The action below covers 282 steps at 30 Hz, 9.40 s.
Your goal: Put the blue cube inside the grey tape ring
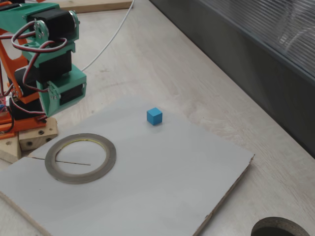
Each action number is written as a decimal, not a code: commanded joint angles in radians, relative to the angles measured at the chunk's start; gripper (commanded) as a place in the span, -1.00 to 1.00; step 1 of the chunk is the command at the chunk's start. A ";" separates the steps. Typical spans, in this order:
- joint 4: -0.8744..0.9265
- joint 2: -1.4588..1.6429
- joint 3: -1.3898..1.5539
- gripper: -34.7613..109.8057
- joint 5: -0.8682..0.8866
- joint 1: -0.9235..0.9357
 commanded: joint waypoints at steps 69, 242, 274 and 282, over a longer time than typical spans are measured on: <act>0.023 0.009 -0.002 -0.51 0.015 -0.779; 0.023 -1.000 -0.953 0.87 0.017 -0.844; 0.021 -1.008 -0.960 0.66 0.008 -0.842; 0.012 -1.015 -0.954 0.65 0.008 -0.842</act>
